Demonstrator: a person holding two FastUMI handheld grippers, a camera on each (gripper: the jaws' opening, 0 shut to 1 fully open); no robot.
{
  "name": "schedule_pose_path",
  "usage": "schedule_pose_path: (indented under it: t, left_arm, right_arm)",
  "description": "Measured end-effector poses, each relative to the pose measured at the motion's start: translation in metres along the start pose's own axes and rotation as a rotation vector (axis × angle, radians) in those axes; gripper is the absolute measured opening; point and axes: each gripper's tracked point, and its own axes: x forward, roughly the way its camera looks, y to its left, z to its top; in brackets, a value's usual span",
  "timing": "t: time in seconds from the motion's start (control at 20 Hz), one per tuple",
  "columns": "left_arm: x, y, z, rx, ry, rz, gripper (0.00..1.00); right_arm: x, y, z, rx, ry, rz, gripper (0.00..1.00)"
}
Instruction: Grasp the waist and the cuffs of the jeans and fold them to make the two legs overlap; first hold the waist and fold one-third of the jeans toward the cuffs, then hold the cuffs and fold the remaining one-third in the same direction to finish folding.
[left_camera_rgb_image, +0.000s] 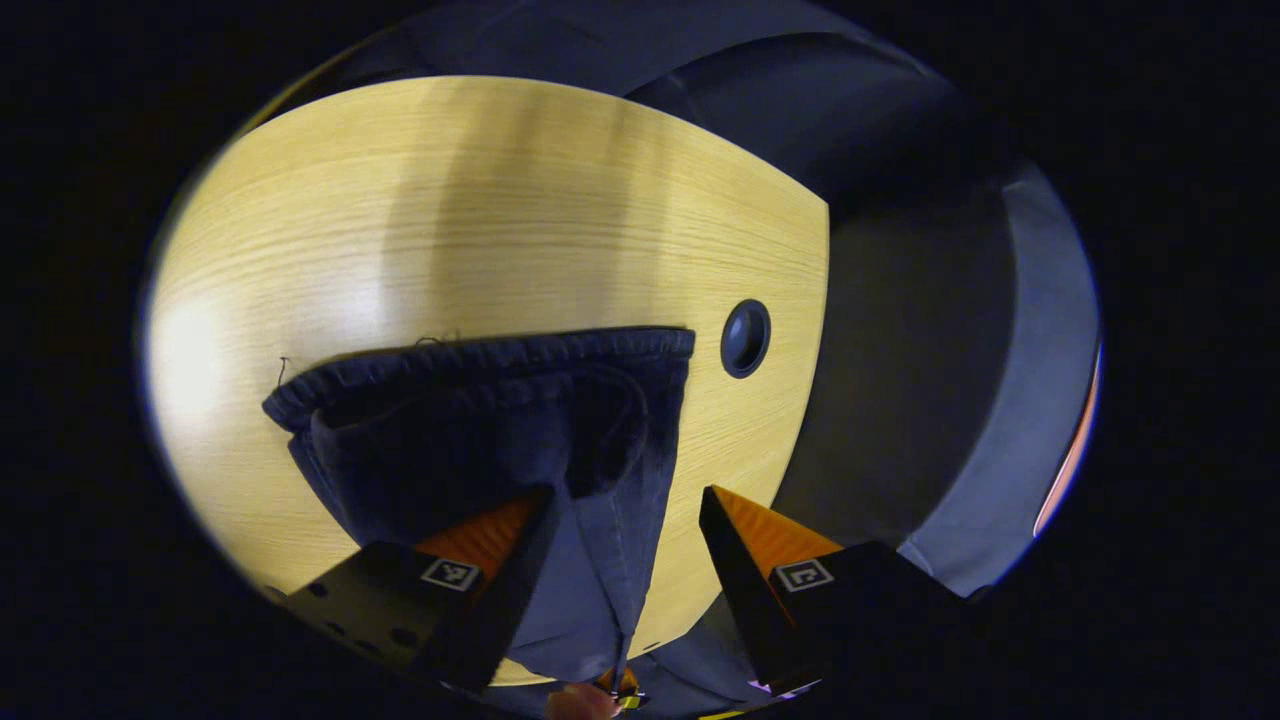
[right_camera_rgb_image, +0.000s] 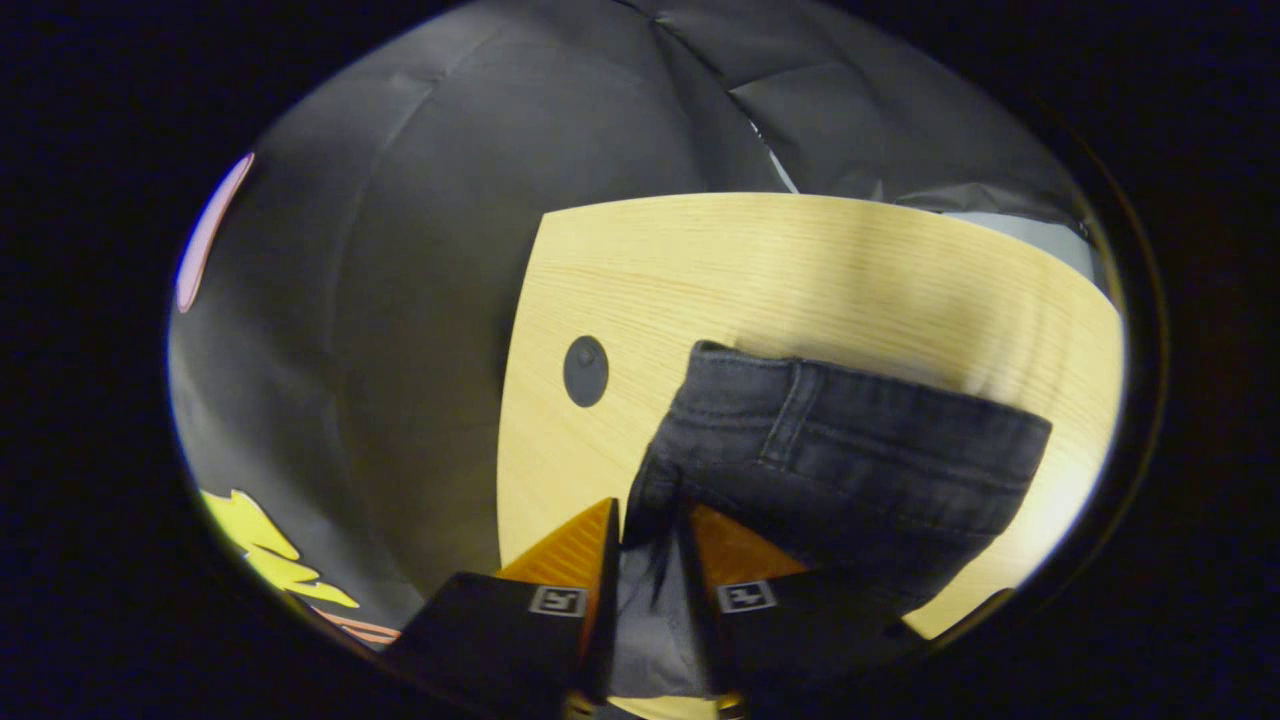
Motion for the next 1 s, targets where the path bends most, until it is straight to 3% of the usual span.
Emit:
schedule_pose_path:
  t: [0.05,0.15,0.2,0.3,0.4,0.5,0.55,0.65,0.85,1.0]
  left_arm:
    - [-0.008,-0.007,-0.001,0.004,0.004,-0.016,1.00]
    - [-0.033,-0.019,-0.004,0.026,-0.004,-0.045,0.95]
    - [-0.048,-0.027,-0.014,0.048,-0.013,-0.062,0.95]
    - [-0.066,-0.053,-0.025,0.129,-0.035,-0.103,0.95]
    - [-0.089,-0.063,-0.043,0.306,-0.090,-0.112,0.95]
    - [-0.131,-0.076,-0.065,0.528,-0.179,-0.132,0.95]
    - [-0.156,-0.084,-0.078,0.639,-0.222,-0.153,0.95]
    - [-0.193,-0.080,-0.104,0.820,-0.305,-0.191,0.95]
    - [-0.246,-0.078,-0.159,1.087,-0.448,-0.305,0.95]
    - [-0.290,-0.063,-0.192,1.235,-0.600,-0.374,0.95]
  right_arm:
    - [-0.003,0.005,-0.001,0.006,-0.011,0.023,0.55]
    - [-0.010,0.008,-0.001,-0.004,-0.034,0.030,0.96]
    - [-0.017,0.009,-0.002,-0.012,-0.045,0.036,0.89]
    - [-0.038,0.010,-0.006,-0.047,-0.078,0.043,0.96]
    - [-0.061,0.016,-0.013,-0.145,-0.115,0.054,0.97]
    - [-0.088,0.024,-0.027,-0.301,-0.166,0.062,0.89]
    - [-0.104,0.029,-0.034,-0.386,-0.199,0.071,0.97]
    - [-0.141,0.037,-0.051,-0.566,-0.274,0.088,0.97]
    - [-0.214,0.051,-0.099,-0.962,-0.479,0.157,0.98]
    - [-0.270,0.043,-0.137,-1.158,-0.611,0.184,0.98]
